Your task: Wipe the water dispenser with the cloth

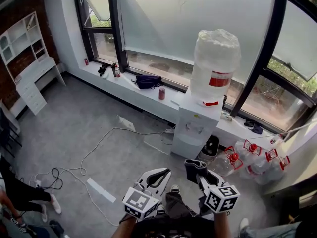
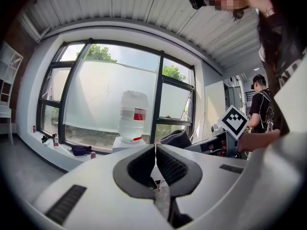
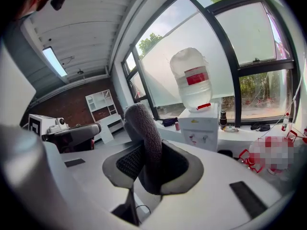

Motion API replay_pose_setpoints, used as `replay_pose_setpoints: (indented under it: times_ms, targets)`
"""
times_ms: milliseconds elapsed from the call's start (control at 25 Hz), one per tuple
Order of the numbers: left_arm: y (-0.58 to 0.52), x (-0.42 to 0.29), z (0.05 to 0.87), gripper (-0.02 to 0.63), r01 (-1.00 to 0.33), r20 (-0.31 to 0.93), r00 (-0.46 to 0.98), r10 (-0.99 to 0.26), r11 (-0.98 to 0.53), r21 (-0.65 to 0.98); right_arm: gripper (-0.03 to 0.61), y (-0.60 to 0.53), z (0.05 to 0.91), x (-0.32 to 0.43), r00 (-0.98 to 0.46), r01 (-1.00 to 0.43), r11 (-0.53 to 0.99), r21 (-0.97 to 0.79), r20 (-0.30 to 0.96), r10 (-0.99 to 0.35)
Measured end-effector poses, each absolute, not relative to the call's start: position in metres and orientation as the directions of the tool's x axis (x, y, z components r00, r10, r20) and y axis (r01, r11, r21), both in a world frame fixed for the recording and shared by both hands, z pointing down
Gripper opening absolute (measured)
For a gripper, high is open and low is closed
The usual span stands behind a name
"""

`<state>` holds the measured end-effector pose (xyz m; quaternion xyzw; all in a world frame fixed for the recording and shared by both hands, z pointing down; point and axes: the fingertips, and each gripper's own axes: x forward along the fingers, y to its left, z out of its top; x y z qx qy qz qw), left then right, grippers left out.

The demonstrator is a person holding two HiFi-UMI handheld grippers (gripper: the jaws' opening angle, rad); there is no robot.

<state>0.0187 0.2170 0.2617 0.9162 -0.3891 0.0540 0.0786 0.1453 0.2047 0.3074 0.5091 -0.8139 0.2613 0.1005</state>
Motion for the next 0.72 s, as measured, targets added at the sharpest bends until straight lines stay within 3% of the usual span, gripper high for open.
replay_pose_setpoints:
  times_ms: [280, 720]
  targets:
    - [0.151, 0.029, 0.272, 0.02, -0.705, 0.183, 0.706, -0.684, -0.702, 0.099, 0.104, 0.123, 0.32, 0.176, -0.419, -0.886, 0.264, -0.381, 0.414, -0.808]
    - [0.001, 0.031, 0.274, 0.02, -0.717, 0.211, 0.688, -0.695, -0.696, 0.045, 0.104, -0.097, 0.346, 0.189, -0.408, -0.851, 0.203, -0.484, 0.365, -0.837]
